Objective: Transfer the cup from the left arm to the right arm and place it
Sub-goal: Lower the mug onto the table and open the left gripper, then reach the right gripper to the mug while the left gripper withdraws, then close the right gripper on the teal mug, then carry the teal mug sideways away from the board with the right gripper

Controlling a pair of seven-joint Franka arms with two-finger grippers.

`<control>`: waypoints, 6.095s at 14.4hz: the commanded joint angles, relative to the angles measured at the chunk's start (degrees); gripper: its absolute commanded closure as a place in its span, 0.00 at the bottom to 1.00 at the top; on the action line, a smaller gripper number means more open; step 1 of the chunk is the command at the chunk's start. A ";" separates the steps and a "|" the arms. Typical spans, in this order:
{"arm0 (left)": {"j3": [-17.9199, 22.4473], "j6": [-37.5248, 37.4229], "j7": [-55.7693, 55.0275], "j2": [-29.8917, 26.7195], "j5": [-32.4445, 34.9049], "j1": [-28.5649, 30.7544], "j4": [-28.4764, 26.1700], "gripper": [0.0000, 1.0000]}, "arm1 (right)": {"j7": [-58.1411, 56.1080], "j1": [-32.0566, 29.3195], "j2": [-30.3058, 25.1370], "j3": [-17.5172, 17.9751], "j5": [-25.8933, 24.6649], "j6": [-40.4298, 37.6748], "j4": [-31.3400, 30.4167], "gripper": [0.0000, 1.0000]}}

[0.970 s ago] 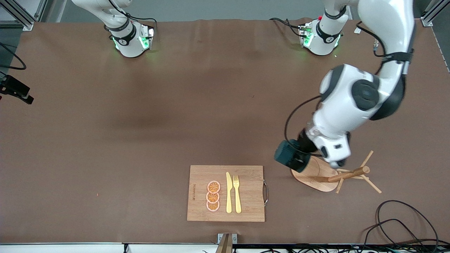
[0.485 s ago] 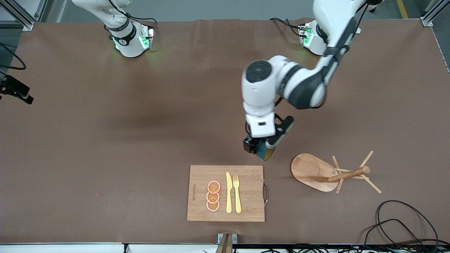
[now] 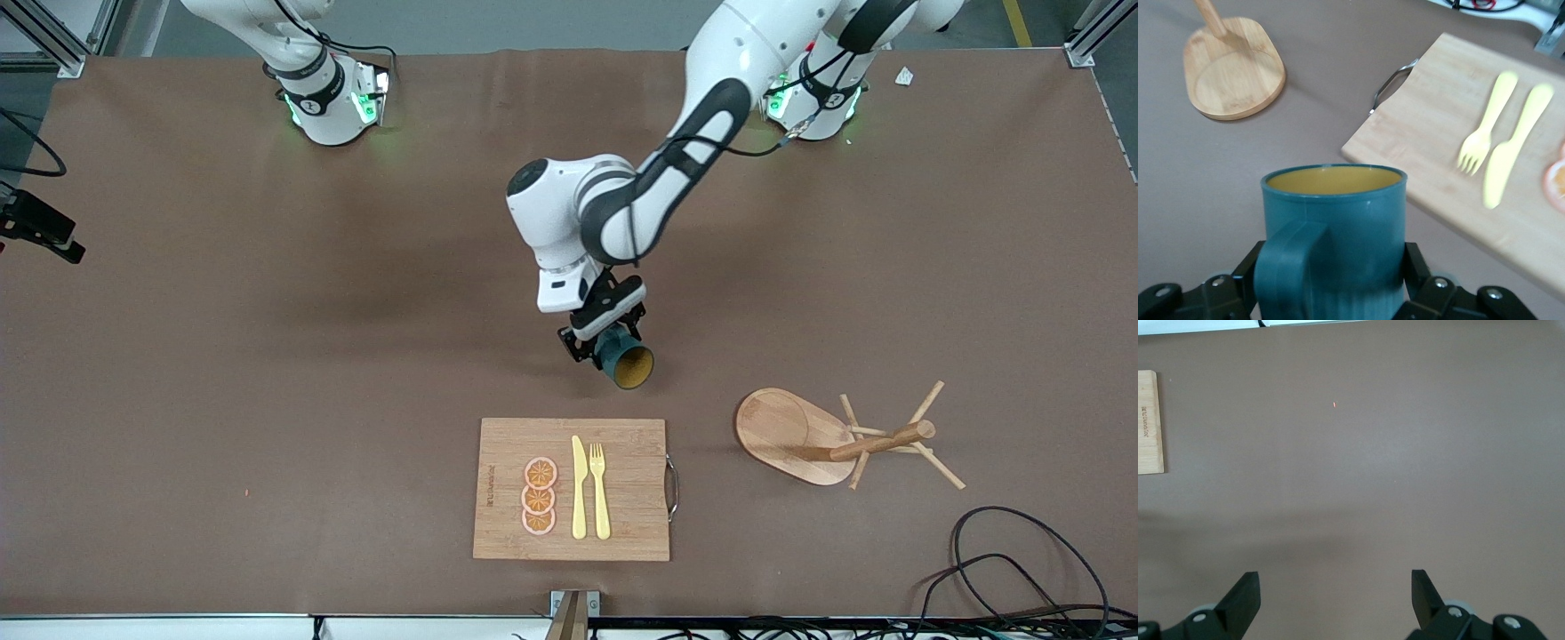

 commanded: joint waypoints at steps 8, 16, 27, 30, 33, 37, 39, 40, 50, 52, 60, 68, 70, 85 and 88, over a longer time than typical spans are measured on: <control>0.92 -7.86 -17.06 10.66 21.72 -9.15 1.27 0.30 | -0.65 -0.79 -1.49 0.55 -0.78 0.11 -1.64 0.00; 0.75 -10.76 -19.27 11.72 21.92 -14.24 1.18 0.00 | -0.65 -0.79 -1.49 0.46 -0.78 -0.50 -1.73 0.00; -0.48 -16.56 -14.72 2.85 -1.18 -15.75 5.40 0.00 | -0.65 -0.88 -0.70 0.46 -0.86 -0.51 -1.38 0.00; -0.04 -16.56 -8.13 -3.99 -8.65 -11.19 6.28 0.00 | -0.74 -0.61 2.37 0.55 -0.86 -0.86 -1.46 0.00; -0.04 -16.48 -0.74 -10.50 -15.60 -3.64 6.37 0.00 | -0.04 0.96 5.62 0.82 -0.25 -0.51 -1.90 0.00; -0.13 -16.39 14.44 -18.58 -23.86 7.61 6.28 0.00 | 4.42 4.82 10.02 0.82 2.54 0.63 -2.43 0.00; -0.22 -16.48 21.22 -22.02 -28.17 13.94 6.28 0.00 | 12.92 8.42 11.68 0.82 5.81 1.51 -2.78 0.00; -0.22 -16.48 24.29 -23.16 -30.28 16.23 6.28 0.00 | 17.93 11.05 12.13 0.82 5.99 2.04 -2.69 0.00; -0.13 -18.05 70.61 -30.99 -47.43 36.98 6.54 0.00 | 72.34 37.51 35.65 0.82 9.07 7.58 18.45 0.00; -0.13 -21.38 77.55 -31.61 -47.70 39.18 6.54 0.00 | 80.08 40.68 40.42 0.90 9.15 12.38 22.43 0.00; 3.91 -27.90 103.42 -40.39 -55.08 44.37 1.99 0.00 | 97.95 46.05 55.27 3.01 9.86 28.85 32.44 0.00; 4.62 -28.25 113.98 -47.86 -54.47 44.90 -5.66 0.00 | 95.09 49.13 59.42 2.92 9.59 29.99 32.46 0.29; 4.70 -28.25 112.14 -50.14 -54.47 44.64 -8.73 0.00 | 90.43 48.78 59.33 2.92 9.68 27.89 32.46 0.78; 5.23 -29.48 110.37 -49.89 -54.47 42.62 -8.13 0.00 | 34.65 28.94 46.60 -0.32 9.33 6.53 32.29 0.99; 5.14 -29.92 110.46 -49.89 -54.47 42.62 -8.13 0.00 | 18.73 20.33 45.89 -1.12 9.33 5.38 32.29 0.99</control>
